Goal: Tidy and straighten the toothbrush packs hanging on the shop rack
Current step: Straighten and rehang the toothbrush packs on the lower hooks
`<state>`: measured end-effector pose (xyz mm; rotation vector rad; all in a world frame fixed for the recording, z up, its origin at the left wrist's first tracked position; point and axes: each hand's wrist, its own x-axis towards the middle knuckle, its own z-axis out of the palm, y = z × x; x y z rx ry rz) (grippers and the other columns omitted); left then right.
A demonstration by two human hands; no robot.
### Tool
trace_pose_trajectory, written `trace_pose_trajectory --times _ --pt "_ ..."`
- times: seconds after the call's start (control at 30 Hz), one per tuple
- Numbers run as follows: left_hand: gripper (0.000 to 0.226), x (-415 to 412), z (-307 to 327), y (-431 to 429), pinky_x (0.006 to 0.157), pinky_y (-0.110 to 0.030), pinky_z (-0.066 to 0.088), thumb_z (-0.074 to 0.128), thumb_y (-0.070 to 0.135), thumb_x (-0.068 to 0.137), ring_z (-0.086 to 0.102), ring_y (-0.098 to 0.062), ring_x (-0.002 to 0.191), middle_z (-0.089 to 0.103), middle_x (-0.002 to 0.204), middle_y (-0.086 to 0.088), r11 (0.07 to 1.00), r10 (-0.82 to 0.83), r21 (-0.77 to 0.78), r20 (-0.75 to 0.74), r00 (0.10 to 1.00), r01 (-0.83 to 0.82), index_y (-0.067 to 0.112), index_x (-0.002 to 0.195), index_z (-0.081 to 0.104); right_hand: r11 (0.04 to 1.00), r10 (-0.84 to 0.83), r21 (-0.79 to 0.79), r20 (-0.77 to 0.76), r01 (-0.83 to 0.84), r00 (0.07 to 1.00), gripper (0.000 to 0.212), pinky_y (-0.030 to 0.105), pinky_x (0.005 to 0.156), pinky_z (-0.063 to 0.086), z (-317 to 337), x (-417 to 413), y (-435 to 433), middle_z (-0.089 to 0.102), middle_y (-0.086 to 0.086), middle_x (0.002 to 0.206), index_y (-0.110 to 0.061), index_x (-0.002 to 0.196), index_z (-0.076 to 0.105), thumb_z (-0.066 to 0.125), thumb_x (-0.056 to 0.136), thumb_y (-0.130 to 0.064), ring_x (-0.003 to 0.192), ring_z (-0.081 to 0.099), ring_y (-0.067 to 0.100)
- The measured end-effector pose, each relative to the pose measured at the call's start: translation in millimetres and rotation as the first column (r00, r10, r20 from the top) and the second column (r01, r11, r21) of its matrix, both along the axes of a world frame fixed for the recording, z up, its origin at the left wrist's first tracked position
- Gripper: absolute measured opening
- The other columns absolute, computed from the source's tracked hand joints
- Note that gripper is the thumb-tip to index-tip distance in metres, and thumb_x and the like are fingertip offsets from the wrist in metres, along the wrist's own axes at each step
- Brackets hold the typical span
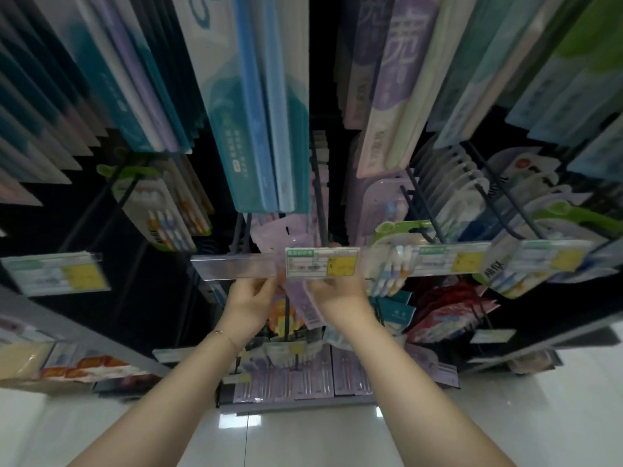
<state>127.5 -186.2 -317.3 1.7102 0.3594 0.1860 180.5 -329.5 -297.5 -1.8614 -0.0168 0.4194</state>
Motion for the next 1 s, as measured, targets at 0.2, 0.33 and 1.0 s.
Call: trace_pose_trajectory --times 0.2,0.33,1.0 --pt "0.018 -15 8 -2 0.075 -0.061 0.056 0.058 0.019 0.100 0.062 -0.051 0.083 0.074 0.090 -0.012 0.998 -0.061 0.029 -0.021 0.998 0.062 0.026 0.091 0.071 0.987 -0.016 0.158 0.199 -0.016 0.980 0.029 0.041 0.074 0.058 0 -19 -16 0.072 0.003 0.085 -0.030 0.109 0.069 0.075 0.082 -0.021 0.074 0.065 0.031" --pt "0.014 -22 9 -10 0.075 -0.051 0.058 0.055 0.015 0.101 0.071 -0.031 0.080 0.075 0.094 -0.007 0.982 -0.177 0.063 -0.026 0.984 0.179 0.021 0.100 0.068 0.988 -0.032 0.153 0.200 0.001 0.979 0.025 0.045 0.073 0.060 2 -25 -34 0.071 -0.010 0.081 -0.041 0.092 0.065 0.073 0.085 -0.018 0.074 0.067 0.016" --pt "0.011 -12 7 -92 0.079 -0.052 0.057 0.054 0.036 0.099 0.070 -0.016 0.078 0.072 0.083 -0.001 0.966 -0.229 0.129 0.030 0.973 0.223 0.029 0.096 0.062 0.996 -0.001 0.092 0.188 -0.016 0.982 0.015 0.023 0.054 0.051 18 -10 -124 0.066 0.003 0.067 -0.012 0.100 0.071 0.073 0.086 -0.012 0.055 0.059 0.010"
